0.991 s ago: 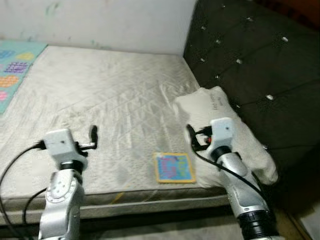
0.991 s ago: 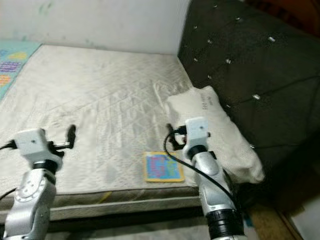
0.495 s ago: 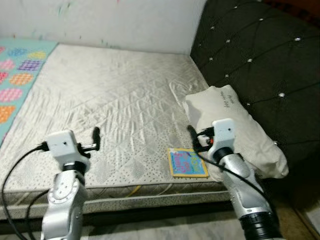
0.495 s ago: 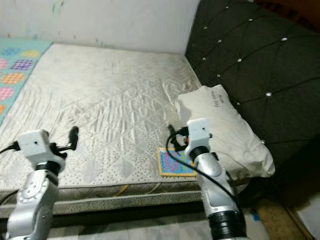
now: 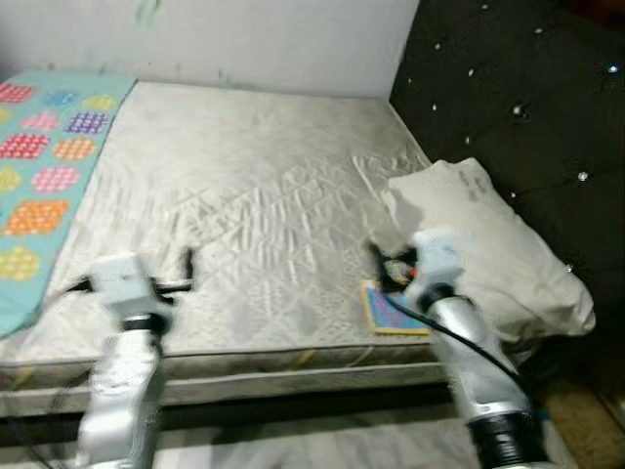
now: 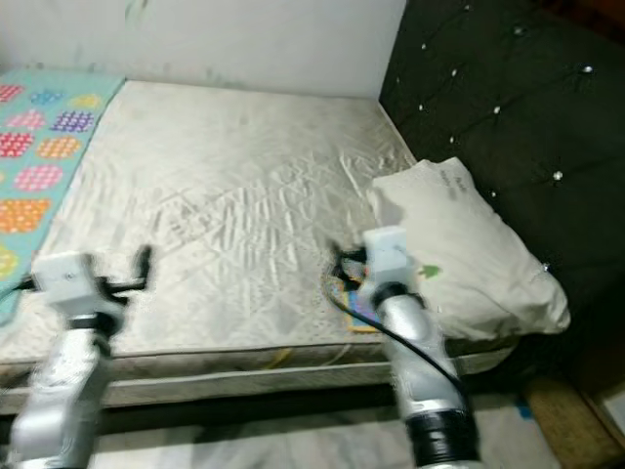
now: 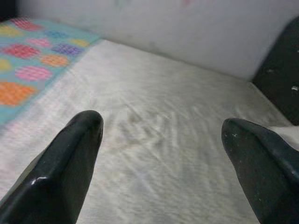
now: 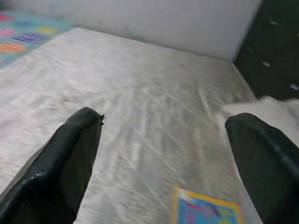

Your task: Clean up the room

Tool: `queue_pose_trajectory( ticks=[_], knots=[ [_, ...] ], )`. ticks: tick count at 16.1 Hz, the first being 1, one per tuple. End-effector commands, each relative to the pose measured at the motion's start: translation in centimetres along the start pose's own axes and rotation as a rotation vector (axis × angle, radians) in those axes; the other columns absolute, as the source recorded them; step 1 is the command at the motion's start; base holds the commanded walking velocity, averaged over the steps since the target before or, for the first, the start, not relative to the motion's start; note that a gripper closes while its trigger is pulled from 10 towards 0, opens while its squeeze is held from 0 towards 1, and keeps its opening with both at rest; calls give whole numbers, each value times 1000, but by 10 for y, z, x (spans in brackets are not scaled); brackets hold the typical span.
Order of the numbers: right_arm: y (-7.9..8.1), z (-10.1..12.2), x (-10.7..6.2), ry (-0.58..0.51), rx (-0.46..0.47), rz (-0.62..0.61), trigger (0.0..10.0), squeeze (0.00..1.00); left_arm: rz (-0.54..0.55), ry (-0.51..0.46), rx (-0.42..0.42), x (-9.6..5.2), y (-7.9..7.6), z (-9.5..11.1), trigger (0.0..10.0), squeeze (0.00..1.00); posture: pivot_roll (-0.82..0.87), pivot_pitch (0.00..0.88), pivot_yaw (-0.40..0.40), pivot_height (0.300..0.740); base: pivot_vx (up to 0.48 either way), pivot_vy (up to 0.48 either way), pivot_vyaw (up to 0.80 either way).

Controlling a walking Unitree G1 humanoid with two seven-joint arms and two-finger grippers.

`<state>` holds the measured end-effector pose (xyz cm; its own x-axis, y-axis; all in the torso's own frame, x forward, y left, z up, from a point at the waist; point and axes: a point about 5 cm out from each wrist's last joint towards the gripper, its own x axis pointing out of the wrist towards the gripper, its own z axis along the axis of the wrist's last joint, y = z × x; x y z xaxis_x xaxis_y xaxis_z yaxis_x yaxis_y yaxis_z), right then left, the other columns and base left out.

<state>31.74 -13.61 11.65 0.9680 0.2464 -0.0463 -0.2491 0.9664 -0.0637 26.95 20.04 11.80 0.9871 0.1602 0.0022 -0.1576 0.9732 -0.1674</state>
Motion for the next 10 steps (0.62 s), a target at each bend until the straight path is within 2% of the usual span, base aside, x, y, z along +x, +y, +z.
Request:
queue_pose_trajectory(
  ticks=[1,5,6,10],
  knots=[
    [-13,-2,-3,15,-13,-36,10000,0,-29,8,-17,0,-11,-1,10000,0,61,28,-91,740,0,480,0],
    [-13,-1,-3,15,-16,-35,10000,0,-29,7,-21,2,-12,-1,10000,0,58,28,-93,740,0,480,0],
    [-13,-1,-3,13,-22,-33,10000,0,-35,-5,-20,2,-13,0,10000,0,58,29,-93,740,0,0,0],
    [-14,-1,-2,10,-21,-34,10000,0,-72,-20,-31,1,-16,3,10000,0,56,30,-93,740,0,0,719]
  ],
)
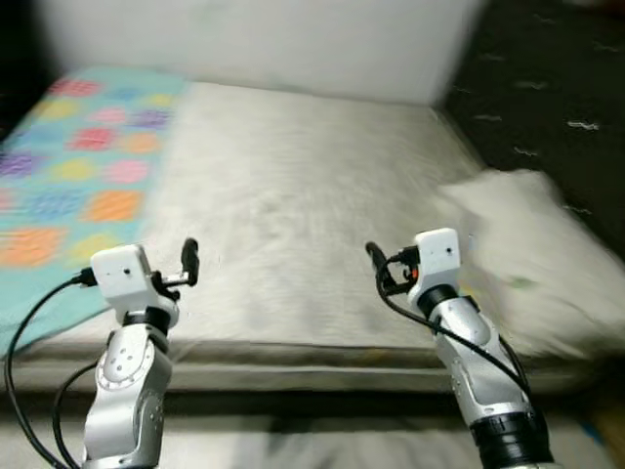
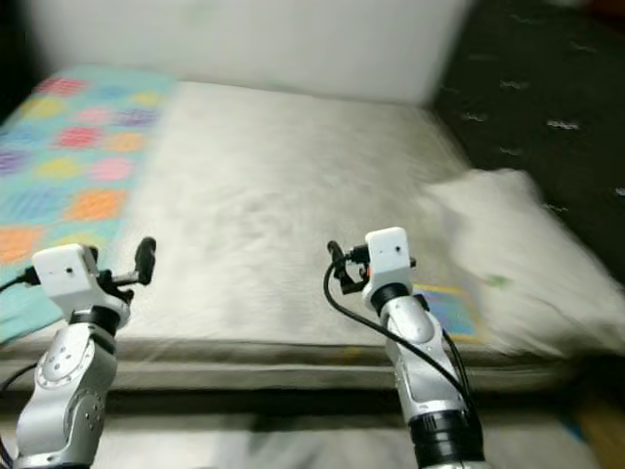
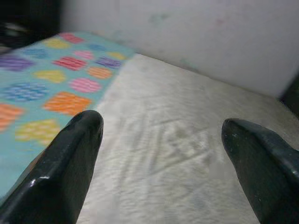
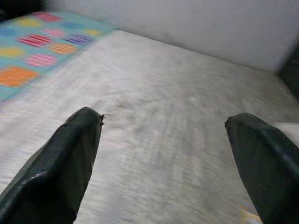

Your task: Clean up the room

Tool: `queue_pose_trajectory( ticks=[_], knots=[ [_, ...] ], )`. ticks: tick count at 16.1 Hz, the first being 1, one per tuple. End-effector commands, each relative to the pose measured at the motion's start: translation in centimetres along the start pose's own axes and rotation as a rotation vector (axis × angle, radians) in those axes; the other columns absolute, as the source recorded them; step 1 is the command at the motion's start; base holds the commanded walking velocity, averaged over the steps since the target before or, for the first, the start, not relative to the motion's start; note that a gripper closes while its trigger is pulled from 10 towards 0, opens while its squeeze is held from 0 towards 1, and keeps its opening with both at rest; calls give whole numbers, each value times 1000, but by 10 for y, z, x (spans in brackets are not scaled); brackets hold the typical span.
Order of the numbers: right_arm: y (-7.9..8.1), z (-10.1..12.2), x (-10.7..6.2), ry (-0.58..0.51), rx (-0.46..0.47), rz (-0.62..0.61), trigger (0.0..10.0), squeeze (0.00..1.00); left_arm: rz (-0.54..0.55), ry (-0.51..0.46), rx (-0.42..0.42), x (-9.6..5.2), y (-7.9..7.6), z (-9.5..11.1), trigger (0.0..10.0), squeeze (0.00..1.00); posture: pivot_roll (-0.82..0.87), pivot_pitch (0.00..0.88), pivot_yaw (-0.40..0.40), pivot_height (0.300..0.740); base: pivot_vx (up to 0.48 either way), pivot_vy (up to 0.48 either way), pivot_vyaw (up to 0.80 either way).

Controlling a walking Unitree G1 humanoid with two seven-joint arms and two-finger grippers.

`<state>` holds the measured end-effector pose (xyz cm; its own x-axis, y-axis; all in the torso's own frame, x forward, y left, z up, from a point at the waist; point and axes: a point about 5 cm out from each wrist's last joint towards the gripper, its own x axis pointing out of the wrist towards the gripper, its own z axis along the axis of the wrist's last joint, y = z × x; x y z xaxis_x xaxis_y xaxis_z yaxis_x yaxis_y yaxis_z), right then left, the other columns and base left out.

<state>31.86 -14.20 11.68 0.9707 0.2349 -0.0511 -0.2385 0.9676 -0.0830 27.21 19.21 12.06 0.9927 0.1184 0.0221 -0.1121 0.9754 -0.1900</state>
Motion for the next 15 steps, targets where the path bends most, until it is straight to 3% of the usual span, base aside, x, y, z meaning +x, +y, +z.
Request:
queue_pose_trajectory(
  ticks=[1,15],
  knots=[
    [-8,-1,-2,5,0,-23,10000,0,-28,-12,-7,0,-8,2,10000,0,57,28,-93,740,255,0,0],
    [-8,-1,0,5,1,-25,10000,0,-45,-16,-11,1,-8,2,10000,0,59,18,-89,740,290,0,0]
  ],
)
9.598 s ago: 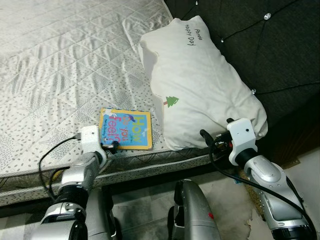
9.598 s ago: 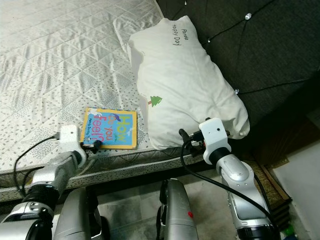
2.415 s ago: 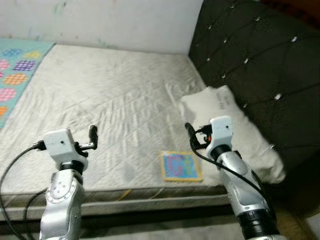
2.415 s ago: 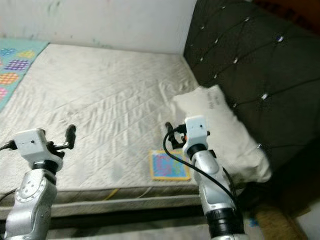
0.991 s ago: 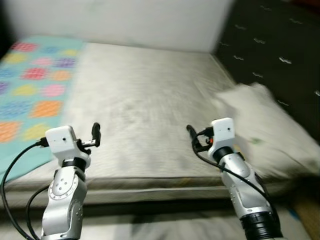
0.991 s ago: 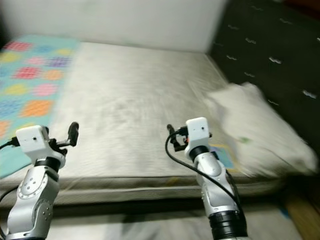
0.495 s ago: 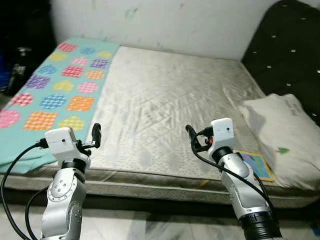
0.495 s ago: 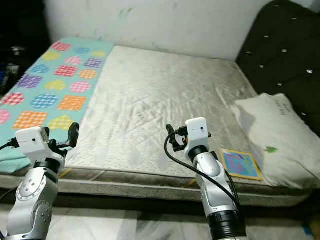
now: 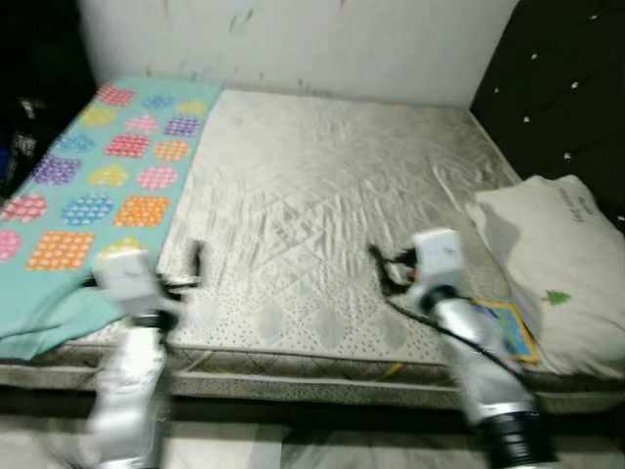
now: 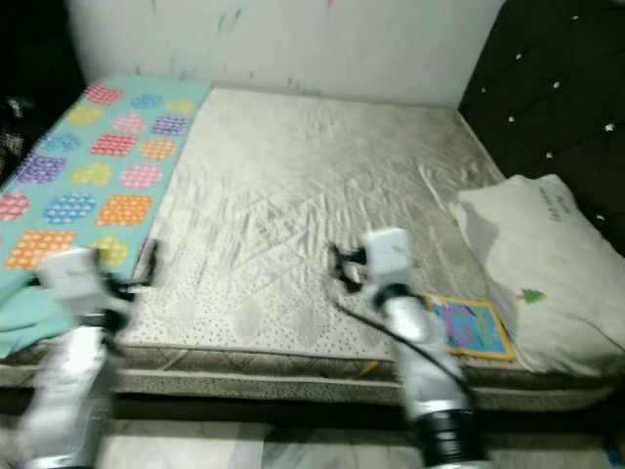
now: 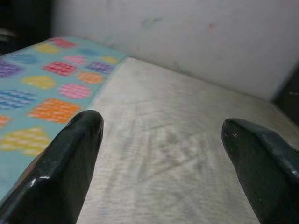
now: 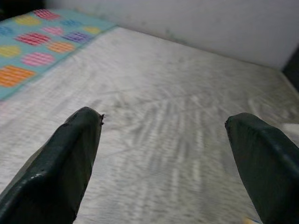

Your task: Clean up the room

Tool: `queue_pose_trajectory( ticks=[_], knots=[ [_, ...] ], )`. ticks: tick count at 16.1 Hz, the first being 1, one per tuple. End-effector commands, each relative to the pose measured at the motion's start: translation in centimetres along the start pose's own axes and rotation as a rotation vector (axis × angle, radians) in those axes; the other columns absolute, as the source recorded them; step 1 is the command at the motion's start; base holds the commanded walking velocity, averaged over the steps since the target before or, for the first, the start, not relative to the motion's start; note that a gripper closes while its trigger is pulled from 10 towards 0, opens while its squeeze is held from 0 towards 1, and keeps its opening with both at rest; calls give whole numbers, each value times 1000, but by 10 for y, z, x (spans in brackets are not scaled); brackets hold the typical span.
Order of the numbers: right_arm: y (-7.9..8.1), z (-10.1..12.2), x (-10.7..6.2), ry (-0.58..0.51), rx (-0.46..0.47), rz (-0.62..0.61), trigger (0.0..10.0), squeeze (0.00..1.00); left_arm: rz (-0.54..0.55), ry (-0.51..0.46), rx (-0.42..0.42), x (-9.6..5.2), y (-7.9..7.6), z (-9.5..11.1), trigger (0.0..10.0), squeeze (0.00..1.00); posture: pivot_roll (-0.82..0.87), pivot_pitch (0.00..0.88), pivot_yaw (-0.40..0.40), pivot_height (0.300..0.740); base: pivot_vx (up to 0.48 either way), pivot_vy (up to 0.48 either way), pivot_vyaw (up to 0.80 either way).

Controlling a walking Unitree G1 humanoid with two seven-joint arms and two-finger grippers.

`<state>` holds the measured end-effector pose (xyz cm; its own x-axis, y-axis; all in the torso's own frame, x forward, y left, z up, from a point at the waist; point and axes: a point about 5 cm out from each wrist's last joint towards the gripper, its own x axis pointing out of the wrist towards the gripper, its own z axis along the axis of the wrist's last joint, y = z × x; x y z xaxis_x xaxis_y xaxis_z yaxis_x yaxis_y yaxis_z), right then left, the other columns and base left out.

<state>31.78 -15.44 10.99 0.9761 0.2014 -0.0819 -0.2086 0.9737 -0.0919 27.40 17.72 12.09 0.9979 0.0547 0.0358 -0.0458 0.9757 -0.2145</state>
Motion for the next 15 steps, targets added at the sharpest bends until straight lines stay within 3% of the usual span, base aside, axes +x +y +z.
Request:
queue_pose_trajectory(
  ticks=[1,11,13,15],
  knots=[
    [3,7,3,-29,8,6,10000,0,18,-16,18,1,7,5,10000,0,60,17,-89,740,311,0,0],
    [3,6,4,-27,8,1,10000,0,25,-11,13,1,7,4,10000,0,59,24,-87,740,318,0,0],
    [3,7,5,-27,8,1,10000,0,84,0,23,4,9,2,10000,0,55,35,-88,740,0,0,0],
    [2,8,6,-32,11,-3,10000,0,68,9,2,4,7,1,10000,0,52,39,-87,740,0,0,0]
  ],
)
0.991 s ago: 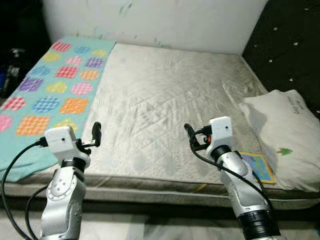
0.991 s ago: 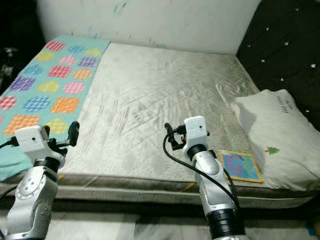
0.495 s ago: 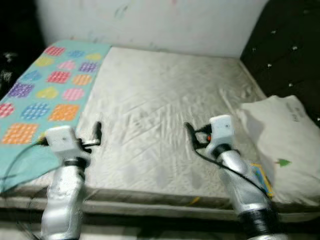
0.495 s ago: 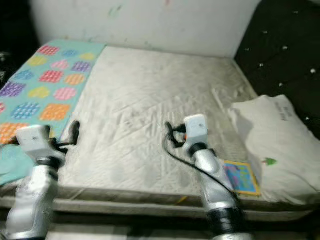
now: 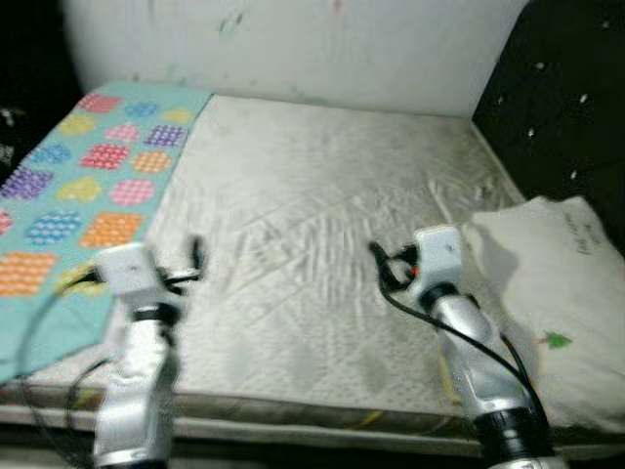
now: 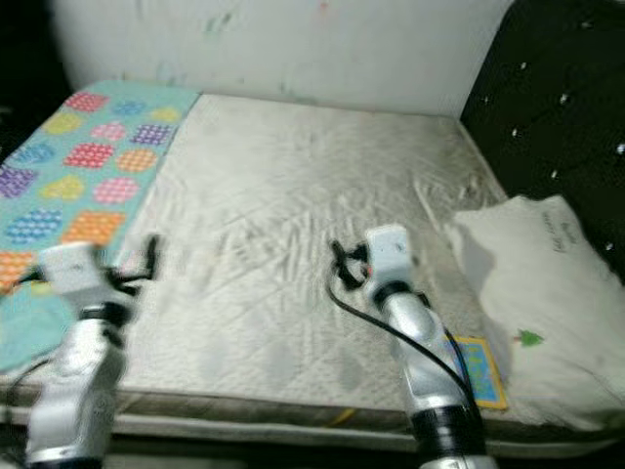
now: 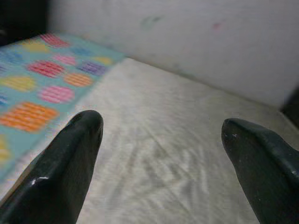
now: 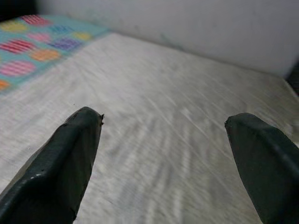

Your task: Clean up the room

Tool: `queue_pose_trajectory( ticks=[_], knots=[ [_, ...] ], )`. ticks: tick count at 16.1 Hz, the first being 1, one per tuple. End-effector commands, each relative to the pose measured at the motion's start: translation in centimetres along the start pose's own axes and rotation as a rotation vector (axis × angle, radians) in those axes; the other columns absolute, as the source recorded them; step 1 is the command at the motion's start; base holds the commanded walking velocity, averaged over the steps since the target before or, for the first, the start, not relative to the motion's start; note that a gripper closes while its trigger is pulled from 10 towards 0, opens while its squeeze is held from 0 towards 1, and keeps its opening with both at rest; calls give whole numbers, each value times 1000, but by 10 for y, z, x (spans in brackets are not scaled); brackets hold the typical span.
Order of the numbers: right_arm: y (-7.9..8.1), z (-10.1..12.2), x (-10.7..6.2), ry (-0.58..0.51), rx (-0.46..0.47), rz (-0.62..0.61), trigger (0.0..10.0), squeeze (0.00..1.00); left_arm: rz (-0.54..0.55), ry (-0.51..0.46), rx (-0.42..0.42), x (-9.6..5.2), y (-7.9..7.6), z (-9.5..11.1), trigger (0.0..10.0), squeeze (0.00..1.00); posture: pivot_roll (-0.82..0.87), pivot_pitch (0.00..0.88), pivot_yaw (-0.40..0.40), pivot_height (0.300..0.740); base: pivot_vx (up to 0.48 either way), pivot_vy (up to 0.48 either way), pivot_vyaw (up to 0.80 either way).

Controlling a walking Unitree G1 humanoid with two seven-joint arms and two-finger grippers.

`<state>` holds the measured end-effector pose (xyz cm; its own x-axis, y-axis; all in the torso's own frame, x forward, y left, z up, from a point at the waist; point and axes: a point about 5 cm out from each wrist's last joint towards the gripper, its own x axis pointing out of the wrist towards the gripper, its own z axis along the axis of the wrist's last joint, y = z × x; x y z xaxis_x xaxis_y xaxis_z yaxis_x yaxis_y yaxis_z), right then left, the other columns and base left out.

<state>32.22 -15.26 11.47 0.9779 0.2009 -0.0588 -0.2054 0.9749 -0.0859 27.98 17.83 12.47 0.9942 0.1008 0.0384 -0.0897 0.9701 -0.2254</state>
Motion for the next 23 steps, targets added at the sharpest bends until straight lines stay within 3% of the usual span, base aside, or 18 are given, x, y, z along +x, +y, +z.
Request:
queue_pose_trajectory(
  ticks=[1,11,23],
  knots=[
    [0,2,2,-1,18,-8,10000,0,17,16,9,-1,6,-2,10000,0,53,30,-90,740,0,352,0],
    [0,1,3,9,17,-7,10000,0,19,15,-1,-1,6,-2,10000,0,53,28,-94,740,0,438,-250],
    [-1,1,5,15,-7,10,10000,0,28,16,-7,-1,6,-4,10000,0,52,11,-100,740,0,480,0]
  ],
)
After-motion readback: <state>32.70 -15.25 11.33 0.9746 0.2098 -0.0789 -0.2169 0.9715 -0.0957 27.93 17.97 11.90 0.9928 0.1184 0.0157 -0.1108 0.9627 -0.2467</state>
